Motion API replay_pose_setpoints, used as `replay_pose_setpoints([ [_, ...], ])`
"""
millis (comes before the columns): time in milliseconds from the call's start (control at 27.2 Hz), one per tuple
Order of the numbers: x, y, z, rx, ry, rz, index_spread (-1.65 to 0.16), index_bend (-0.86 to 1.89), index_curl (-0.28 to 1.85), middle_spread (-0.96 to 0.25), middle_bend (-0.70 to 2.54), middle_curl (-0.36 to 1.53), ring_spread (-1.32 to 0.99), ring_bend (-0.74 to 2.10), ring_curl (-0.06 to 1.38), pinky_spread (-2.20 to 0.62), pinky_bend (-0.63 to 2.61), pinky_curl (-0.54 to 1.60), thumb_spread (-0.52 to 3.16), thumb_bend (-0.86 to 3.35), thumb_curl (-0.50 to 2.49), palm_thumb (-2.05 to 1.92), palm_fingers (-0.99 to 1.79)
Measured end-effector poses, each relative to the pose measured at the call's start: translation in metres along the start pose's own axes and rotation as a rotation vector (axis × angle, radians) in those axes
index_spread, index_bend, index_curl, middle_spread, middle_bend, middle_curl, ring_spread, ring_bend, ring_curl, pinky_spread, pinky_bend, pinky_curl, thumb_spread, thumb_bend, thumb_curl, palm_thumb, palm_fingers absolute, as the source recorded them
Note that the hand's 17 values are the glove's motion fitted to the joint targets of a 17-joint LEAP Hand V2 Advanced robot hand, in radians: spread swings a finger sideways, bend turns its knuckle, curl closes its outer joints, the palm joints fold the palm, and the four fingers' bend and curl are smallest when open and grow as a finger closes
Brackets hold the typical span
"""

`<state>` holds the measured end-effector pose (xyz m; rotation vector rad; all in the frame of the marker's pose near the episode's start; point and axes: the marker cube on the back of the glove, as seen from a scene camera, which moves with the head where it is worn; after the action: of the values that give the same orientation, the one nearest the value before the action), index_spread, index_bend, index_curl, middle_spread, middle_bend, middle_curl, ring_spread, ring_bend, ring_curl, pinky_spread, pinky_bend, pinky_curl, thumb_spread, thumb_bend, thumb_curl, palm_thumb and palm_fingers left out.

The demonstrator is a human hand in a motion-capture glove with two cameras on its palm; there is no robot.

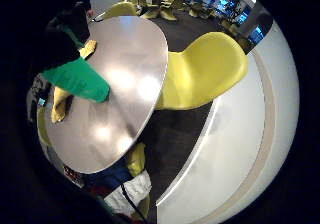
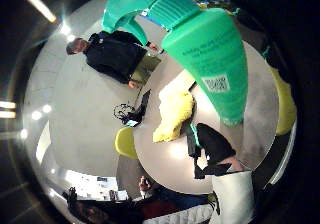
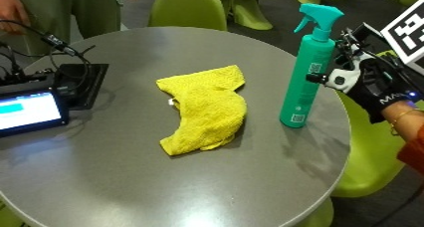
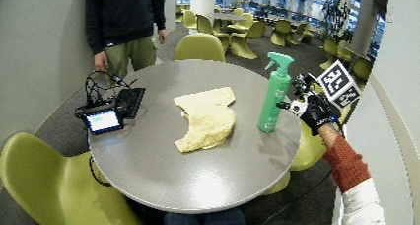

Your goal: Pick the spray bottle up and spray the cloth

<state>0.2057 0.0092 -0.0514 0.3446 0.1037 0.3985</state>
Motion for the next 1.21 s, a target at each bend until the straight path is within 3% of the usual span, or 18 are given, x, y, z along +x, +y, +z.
replay_pose_setpoints([
  [515,0.017,0.025,0.078,-0.059,-0.234,0.104,-0.26,0.08,0.16,-0.02,0.48,0.41,-0.07,0.57,0.39,0.07,0.33,0.37,0.96,0.09,0.35,0.71,0.69],
  [920,0.011,0.024,0.071,-0.034,-0.446,0.124,-0.26,0.09,0.17,-0.03,0.51,0.44,-0.09,0.62,0.42,0.08,0.23,0.38,0.96,0.13,0.43,0.92,0.70],
  [1067,0.023,0.021,0.054,-0.010,-0.510,0.126,-0.26,0.13,0.19,-0.03,0.34,0.40,-0.08,0.62,0.42,0.04,0.35,0.41,0.96,0.11,0.45,0.94,0.70],
  [1214,0.022,0.017,0.028,0.034,-0.488,0.136,-0.26,0.13,0.19,-0.04,0.39,0.41,-0.08,0.59,0.40,0.01,0.31,0.40,0.95,0.10,0.47,0.97,0.74],
])
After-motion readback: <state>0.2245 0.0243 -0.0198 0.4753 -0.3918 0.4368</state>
